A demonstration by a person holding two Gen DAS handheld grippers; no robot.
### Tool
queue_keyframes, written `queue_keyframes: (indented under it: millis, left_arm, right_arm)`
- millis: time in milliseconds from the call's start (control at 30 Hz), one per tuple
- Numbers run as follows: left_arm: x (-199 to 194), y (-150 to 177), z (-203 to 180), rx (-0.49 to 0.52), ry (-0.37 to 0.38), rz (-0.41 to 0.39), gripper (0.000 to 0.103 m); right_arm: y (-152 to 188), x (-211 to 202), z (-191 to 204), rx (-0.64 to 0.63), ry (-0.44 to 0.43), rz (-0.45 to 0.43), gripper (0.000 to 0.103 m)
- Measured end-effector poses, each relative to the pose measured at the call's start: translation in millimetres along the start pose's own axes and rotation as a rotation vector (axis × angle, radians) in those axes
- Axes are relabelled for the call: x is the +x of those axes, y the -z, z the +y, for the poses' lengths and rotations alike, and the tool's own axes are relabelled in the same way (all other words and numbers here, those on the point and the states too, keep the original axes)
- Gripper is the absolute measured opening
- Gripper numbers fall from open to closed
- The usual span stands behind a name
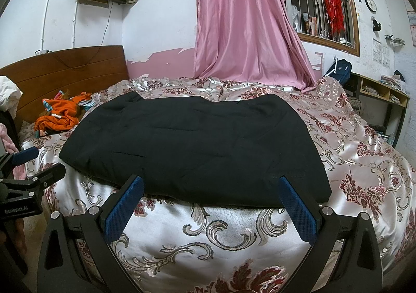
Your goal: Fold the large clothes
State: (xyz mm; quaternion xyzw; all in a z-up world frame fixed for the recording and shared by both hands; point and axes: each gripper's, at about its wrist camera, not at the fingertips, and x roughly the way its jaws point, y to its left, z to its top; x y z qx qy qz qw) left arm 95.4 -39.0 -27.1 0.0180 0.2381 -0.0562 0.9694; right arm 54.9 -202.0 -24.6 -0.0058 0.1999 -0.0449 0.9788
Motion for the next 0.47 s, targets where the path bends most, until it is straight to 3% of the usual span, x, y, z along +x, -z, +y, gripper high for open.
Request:
queue_keyframes:
  millis: [133, 467]
  left_arm:
    - [1.4, 2.7, 0.6, -0.007, -0.042, 0.012, 0.103]
    - [5.4, 2.1, 2.8, -0.009, -0.011, 0.039, 0.103]
  right_arm:
    - [-0.2, -0.4, -0.3, 0.000, 0.000, -0.001, 0.101]
    - [-0.5, 0.1, 0.0, 0.000, 0.000, 0.001, 0.101]
